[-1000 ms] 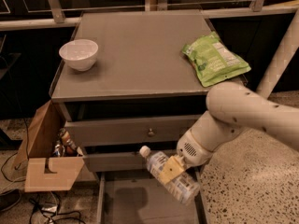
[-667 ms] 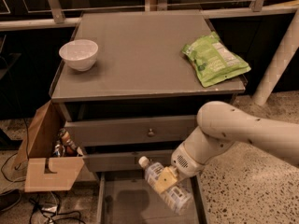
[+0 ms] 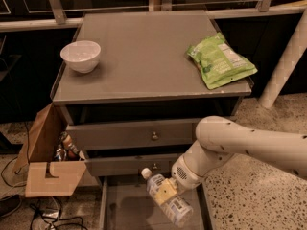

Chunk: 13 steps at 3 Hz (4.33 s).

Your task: Place blue plastic bottle into bottom drawer

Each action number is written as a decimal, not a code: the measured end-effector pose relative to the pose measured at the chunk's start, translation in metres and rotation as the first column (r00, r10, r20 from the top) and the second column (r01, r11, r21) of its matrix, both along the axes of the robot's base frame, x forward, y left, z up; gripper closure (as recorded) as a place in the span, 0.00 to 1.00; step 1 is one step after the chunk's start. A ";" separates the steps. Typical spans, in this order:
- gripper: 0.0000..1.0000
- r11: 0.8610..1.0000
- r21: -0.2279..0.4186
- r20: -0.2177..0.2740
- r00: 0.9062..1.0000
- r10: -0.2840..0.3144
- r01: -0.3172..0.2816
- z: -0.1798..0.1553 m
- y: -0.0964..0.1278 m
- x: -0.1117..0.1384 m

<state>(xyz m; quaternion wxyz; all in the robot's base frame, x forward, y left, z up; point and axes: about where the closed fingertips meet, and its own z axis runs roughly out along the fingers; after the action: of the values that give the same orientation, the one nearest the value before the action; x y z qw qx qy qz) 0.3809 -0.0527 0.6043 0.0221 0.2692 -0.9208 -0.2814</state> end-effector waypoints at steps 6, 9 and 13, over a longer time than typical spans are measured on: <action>1.00 0.989 -0.047 -0.194 0.969 -0.150 0.143 -0.160 0.032 -0.010; 1.00 0.980 -0.036 -0.302 0.933 -0.196 0.195 -0.215 0.035 -0.012; 1.00 0.948 -0.028 -0.351 0.885 -0.308 0.318 -0.285 0.018 0.016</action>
Offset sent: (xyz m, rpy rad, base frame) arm 0.0038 0.0159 -0.1170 -0.0329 0.1688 -0.2111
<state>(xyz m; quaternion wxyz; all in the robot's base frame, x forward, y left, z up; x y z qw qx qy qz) 0.3973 -0.0351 0.3189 0.1359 0.0630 -0.9289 -0.3387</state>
